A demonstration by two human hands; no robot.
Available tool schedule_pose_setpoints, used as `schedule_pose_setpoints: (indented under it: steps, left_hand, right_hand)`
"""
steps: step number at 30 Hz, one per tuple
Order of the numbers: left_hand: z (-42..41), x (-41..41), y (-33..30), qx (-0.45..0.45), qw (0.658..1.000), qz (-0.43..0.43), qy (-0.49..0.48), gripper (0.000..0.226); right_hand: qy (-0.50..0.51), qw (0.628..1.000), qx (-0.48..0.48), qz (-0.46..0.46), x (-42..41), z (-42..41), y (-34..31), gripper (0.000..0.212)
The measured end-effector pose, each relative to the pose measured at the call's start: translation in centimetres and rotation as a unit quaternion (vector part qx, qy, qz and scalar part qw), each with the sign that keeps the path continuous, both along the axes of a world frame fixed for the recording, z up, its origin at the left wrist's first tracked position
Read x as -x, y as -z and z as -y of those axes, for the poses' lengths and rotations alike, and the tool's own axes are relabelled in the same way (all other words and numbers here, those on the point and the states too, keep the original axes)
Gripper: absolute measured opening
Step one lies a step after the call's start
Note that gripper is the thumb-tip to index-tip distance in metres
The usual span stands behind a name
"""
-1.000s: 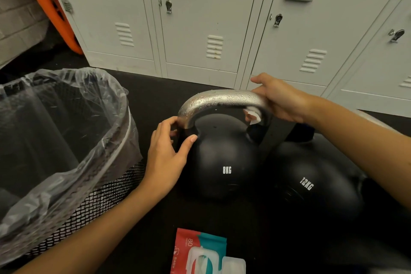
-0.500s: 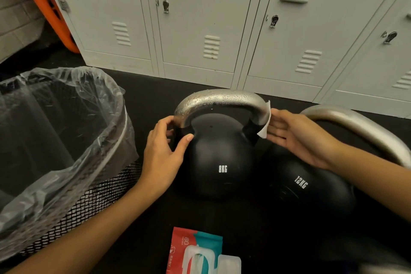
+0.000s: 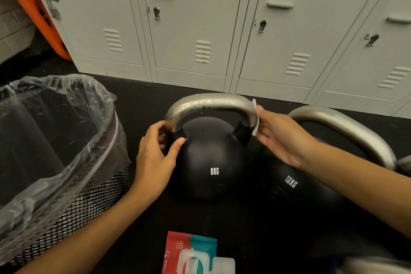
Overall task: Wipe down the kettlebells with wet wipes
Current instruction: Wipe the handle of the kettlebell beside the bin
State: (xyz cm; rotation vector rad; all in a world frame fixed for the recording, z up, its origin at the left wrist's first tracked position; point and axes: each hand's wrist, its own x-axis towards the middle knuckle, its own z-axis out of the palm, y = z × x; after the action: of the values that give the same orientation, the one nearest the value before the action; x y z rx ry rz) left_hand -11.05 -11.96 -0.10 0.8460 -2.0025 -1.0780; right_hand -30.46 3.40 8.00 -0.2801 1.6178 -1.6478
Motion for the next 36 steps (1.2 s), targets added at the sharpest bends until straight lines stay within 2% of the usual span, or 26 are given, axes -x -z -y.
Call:
schedule_pose_setpoints:
  steps: [3, 6, 9, 11, 16, 23, 25, 28, 30, 33, 34, 36]
  left_hand:
    - [0.0, 0.0, 0.0, 0.001, 1.0, 0.0, 0.002, 0.042]
    - [0.0, 0.0, 0.1, 0.006, 1.0, -0.001, 0.001, 0.041]
    - [0.1, 0.0, 0.2, -0.002, 1.0, 0.004, 0.002, 0.043]
    - [0.2, 0.0, 0.2, -0.003, 1.0, 0.004, 0.003, 0.044]
    - [0.2, 0.0, 0.1, -0.005, 1.0, -0.009, 0.004, 0.043]
    - [-0.1, 0.0, 0.1, -0.008, 0.999, -0.031, 0.004, 0.045]
    - [-0.1, 0.1, 0.1, -0.009, 0.999, -0.035, 0.002, 0.046]
    - [-0.1, 0.2, 0.1, 0.002, 0.999, -0.037, 0.002, 0.044]
    - [-0.1, 0.2, 0.3, 0.008, 0.999, -0.031, 0.002, 0.045]
    - [0.0, 0.3, 0.6, 0.026, 0.999, -0.02, -0.007, 0.049]
    - [0.0, 0.3, 0.7, 0.033, 0.999, -0.017, -0.01, 0.048]
    - [-0.1, 0.4, 0.7, 0.044, 0.999, -0.013, -0.013, 0.047]
  right_hand:
    - [-0.008, 0.999, -0.042, 0.014, 0.1, 0.0, -0.4, 0.033]
    - [-0.01, 0.993, -0.068, -0.093, 0.9, 1.3, -1.7, 0.027]
    - [-0.042, 0.973, -0.09, -0.208, 0.6, 2.5, -3.0, 0.036]
    - [-0.043, 0.966, -0.092, -0.237, 0.2, 2.7, -2.6, 0.038]
    - [-0.037, 0.963, -0.107, -0.243, 0.2, 2.6, -1.8, 0.04]
    - [-0.074, 0.912, -0.083, -0.395, -1.2, 2.5, -2.6, 0.03]
    - [-0.06, 0.91, -0.074, -0.403, -1.2, 1.7, -1.9, 0.035]
    - [-0.047, 0.934, -0.071, -0.346, -0.3, 1.0, -1.2, 0.052]
    - [-0.054, 0.944, -0.094, -0.313, 0.3, 1.0, -1.1, 0.053]
    - [-0.07, 0.936, -0.128, -0.322, 0.7, 1.4, -1.5, 0.064]
    - [-0.077, 0.926, -0.13, -0.345, 0.6, 1.6, -1.9, 0.06]
    - [-0.099, 0.901, -0.124, -0.404, -0.1, 1.7, -2.6, 0.039]
